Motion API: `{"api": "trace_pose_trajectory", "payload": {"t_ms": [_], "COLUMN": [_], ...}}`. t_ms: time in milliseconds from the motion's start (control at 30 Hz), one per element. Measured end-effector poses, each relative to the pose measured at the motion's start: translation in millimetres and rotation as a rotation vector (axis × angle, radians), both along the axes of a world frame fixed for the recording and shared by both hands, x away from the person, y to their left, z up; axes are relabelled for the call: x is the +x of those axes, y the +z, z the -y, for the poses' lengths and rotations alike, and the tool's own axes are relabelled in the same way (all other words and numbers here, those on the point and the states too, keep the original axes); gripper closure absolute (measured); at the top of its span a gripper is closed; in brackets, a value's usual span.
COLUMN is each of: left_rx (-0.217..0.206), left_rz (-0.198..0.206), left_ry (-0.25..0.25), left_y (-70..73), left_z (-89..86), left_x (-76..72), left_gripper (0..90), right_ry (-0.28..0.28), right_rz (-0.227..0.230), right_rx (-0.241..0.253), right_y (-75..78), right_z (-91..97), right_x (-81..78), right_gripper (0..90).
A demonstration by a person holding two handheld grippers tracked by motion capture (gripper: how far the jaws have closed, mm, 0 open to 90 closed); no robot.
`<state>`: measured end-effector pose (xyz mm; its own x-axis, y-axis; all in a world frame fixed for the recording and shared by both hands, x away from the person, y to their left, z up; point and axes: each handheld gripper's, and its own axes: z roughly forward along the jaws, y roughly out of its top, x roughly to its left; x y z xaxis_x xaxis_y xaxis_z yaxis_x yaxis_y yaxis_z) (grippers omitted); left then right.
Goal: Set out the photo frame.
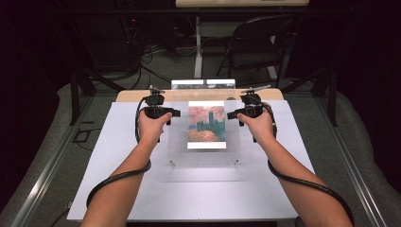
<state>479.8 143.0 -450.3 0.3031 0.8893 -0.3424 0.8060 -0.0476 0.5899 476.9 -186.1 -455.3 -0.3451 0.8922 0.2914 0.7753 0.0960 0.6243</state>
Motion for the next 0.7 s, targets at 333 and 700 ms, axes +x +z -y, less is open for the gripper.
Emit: {"api": "trace_pose_trajectory", "payload": {"t_ms": [333, 700], "left_rx": [0.018, 0.043], "left_rz": [0.066, 0.144], "left_ry": [-0.05, -0.104], "left_y": [23.8, 43.8], "left_z": [-6.6, -13.3], "left_x": [-32.1, -74.4], "left_gripper": [62.2, 70.0], "right_ry": [0.053, 0.093], "right_rz": [0.081, 0.126], "right_rx": [-0.058, -0.034], "right_y": [25.9, 42.8], "right_z": [2.8, 10.4], "right_x": [-36.1, -72.3], "right_gripper": [60.0, 65.5]}}
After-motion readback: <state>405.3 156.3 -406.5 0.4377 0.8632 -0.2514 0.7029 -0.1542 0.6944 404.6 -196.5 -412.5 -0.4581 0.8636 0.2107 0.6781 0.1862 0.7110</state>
